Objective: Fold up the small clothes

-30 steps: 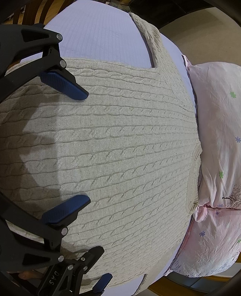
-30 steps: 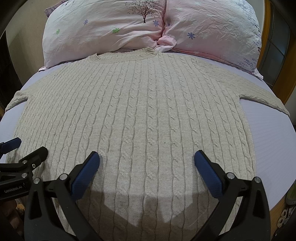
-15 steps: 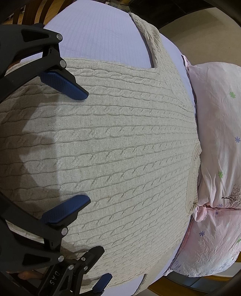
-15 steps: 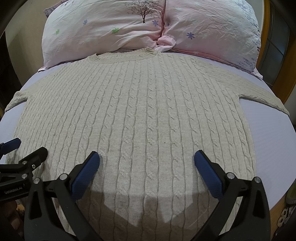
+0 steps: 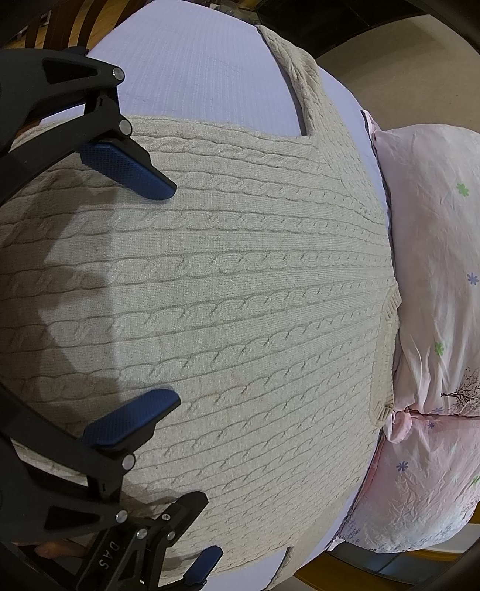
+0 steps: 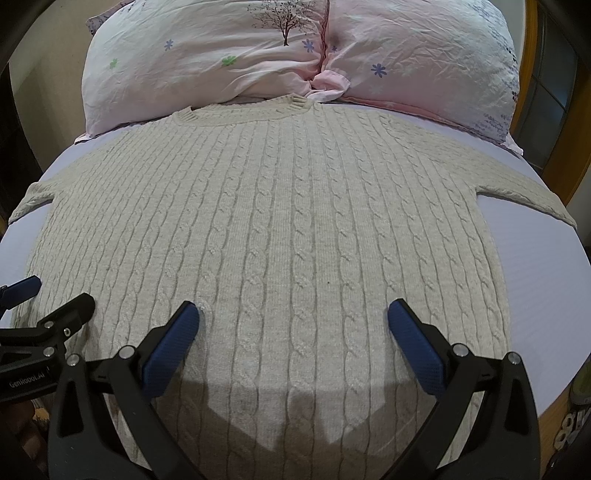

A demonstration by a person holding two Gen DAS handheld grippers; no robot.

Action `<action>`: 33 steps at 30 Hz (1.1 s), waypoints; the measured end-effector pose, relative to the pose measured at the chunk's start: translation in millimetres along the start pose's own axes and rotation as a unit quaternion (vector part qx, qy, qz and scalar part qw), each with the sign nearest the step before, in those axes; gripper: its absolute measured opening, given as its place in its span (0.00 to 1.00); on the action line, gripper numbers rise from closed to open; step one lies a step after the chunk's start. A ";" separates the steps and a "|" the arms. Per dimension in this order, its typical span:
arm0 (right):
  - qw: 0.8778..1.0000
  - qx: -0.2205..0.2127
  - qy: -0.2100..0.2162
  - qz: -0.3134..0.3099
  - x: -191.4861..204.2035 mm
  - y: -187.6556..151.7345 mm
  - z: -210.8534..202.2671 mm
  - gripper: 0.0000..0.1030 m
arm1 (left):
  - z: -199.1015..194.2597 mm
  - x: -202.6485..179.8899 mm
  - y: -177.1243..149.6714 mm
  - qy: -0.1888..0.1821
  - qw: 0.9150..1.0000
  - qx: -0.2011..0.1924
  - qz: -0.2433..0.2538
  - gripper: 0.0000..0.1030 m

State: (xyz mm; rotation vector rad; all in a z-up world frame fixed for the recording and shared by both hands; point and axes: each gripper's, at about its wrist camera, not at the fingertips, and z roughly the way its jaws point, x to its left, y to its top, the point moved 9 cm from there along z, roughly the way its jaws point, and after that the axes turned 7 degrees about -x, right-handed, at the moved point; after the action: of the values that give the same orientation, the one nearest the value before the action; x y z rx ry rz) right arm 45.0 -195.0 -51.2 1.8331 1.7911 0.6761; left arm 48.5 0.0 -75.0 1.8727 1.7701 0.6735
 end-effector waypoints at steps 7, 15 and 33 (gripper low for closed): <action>1.000 0.001 0.000 0.000 -0.3 -0.4 0.1 0.98 | 0.0 0.0 0.1 0.000 1.000 0.000 0.000 0.99; 1.000 0.001 0.000 0.000 0.5 -0.2 0.9 0.98 | 0.0 0.0 0.2 0.000 1.000 -0.001 0.000 0.99; 0.977 -0.085 0.027 0.194 -162.5 67.2 -19.3 0.98 | -9.5 1.4 5.1 -0.010 0.998 -0.062 0.020 0.99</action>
State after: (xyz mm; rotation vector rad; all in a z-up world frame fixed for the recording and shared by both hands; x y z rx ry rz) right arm 80.5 -358.9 4.9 2.0793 1.3635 0.9992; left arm 46.4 1.2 -64.4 1.8295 1.6438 0.7577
